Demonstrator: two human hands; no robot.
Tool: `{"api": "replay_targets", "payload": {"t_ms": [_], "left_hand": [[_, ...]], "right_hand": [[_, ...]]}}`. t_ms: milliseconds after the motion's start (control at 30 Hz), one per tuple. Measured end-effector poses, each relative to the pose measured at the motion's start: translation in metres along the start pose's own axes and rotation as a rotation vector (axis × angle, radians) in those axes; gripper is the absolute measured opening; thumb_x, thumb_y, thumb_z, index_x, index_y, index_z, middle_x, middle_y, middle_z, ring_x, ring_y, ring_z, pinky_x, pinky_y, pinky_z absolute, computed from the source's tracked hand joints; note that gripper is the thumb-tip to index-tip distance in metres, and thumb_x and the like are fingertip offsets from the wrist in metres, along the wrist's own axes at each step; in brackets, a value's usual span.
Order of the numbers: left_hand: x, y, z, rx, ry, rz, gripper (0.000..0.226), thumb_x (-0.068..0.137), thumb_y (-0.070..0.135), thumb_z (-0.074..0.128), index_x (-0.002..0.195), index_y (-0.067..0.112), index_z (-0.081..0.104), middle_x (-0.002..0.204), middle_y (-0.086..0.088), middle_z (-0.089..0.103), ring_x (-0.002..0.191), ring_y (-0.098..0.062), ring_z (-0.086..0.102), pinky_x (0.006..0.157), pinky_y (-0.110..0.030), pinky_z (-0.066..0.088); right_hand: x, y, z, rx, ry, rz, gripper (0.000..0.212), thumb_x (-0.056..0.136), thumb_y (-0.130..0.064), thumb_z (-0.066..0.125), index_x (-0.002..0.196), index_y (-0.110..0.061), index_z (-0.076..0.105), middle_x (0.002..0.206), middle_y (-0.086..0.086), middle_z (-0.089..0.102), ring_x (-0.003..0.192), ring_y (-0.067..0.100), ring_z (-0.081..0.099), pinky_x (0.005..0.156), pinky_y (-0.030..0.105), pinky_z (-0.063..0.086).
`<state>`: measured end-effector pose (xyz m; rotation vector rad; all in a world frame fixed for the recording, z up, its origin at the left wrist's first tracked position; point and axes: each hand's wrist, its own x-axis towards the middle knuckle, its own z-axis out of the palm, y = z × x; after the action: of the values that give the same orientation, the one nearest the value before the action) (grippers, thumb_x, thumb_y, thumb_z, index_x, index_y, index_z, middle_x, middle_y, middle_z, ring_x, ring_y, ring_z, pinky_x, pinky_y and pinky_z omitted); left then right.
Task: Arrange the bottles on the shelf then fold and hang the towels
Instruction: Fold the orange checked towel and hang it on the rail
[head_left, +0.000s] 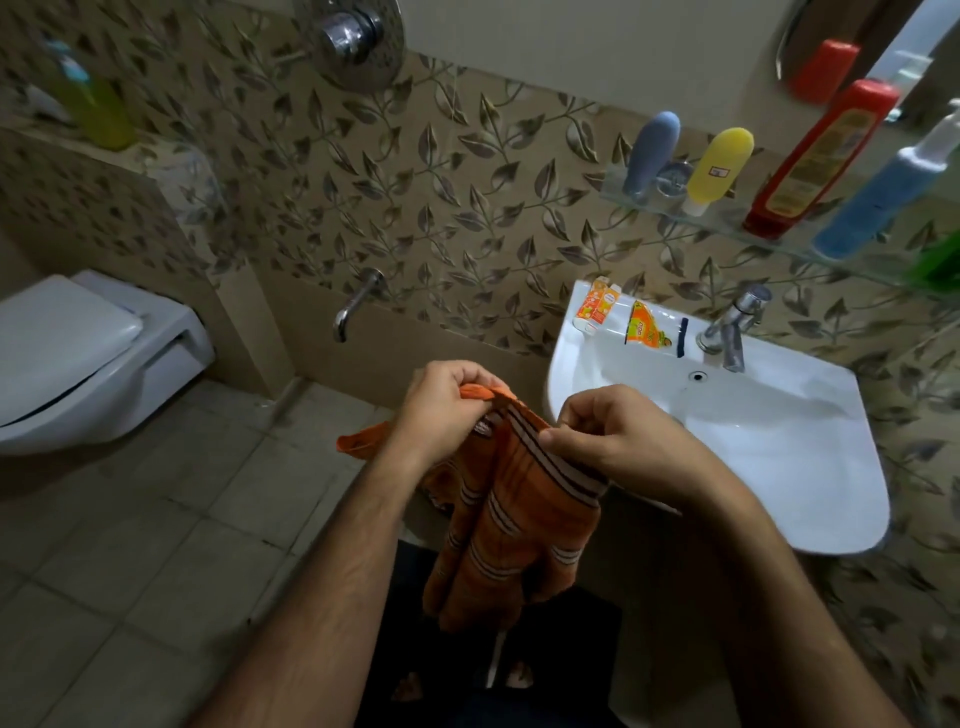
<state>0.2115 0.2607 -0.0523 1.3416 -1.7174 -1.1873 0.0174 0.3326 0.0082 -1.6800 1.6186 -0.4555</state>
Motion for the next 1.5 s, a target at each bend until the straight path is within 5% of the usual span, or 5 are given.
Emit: {"api": "replay_targets", "payload": {"t_ms": [533, 900, 1033, 1233, 1500], "left_hand": [[0.006, 0.027, -0.003, 0.216, 0.099, 0.047, 0.035, 0.074, 0.020, 0.064, 0.067, 0.055, 0.067, 0.068, 0.035, 0.064, 0.071, 0.011, 0.062, 0.056, -0.010, 0.046], [0.023, 0.005, -0.031, 0.163, 0.156, -0.039, 0.025, 0.077, 0.018, 0.071, 0.066, 0.041, 0.072, 0.064, 0.029, 0.067, 0.064, 0.010, 0.064, 0.053, -0.012, 0.051], [0.025, -0.009, -0.027, 0.176, 0.105, -0.067, 0.022, 0.076, 0.025, 0.079, 0.061, 0.037, 0.068, 0.063, 0.027, 0.067, 0.070, 0.005, 0.065, 0.056, -0.010, 0.044], [0.011, -0.024, -0.018, 0.006, 0.066, -0.068, 0.048, 0.079, 0.022, 0.079, 0.124, 0.029, 0.064, 0.104, 0.003, 0.070, 0.101, -0.011, 0.065, 0.091, -0.028, 0.050], [-0.010, -0.001, -0.009, -0.289, -0.364, 0.067, 0.055, 0.088, 0.009, 0.069, 0.134, 0.036, 0.055, 0.087, -0.004, 0.064, 0.083, -0.015, 0.061, 0.087, -0.032, 0.052]], "right_hand": [[-0.007, 0.005, -0.001, 0.479, -0.156, -0.285, 0.029, 0.077, 0.006, 0.057, 0.056, -0.009, 0.044, 0.061, 0.010, 0.042, 0.060, 0.019, 0.044, 0.060, 0.027, 0.038], [-0.024, 0.009, -0.022, 0.554, -0.663, -0.076, 0.014, 0.094, -0.008, 0.060, 0.103, -0.012, 0.069, 0.092, -0.001, 0.076, 0.083, 0.012, 0.073, 0.074, 0.023, 0.056], [-0.025, 0.006, -0.020, 0.617, -0.338, -0.157, 0.020, 0.087, -0.024, 0.070, 0.070, -0.014, 0.069, 0.069, 0.003, 0.066, 0.064, 0.016, 0.061, 0.065, 0.027, 0.048], [0.004, 0.012, 0.000, 0.583, 0.186, 0.124, 0.034, 0.093, -0.036, 0.063, 0.065, -0.018, 0.068, 0.069, 0.011, 0.066, 0.063, 0.023, 0.062, 0.064, 0.032, 0.050], [0.014, -0.008, 0.019, 0.250, 0.088, -0.022, 0.021, 0.098, -0.023, 0.058, 0.086, -0.009, 0.066, 0.079, 0.010, 0.069, 0.073, 0.013, 0.061, 0.073, 0.038, 0.051]]}}
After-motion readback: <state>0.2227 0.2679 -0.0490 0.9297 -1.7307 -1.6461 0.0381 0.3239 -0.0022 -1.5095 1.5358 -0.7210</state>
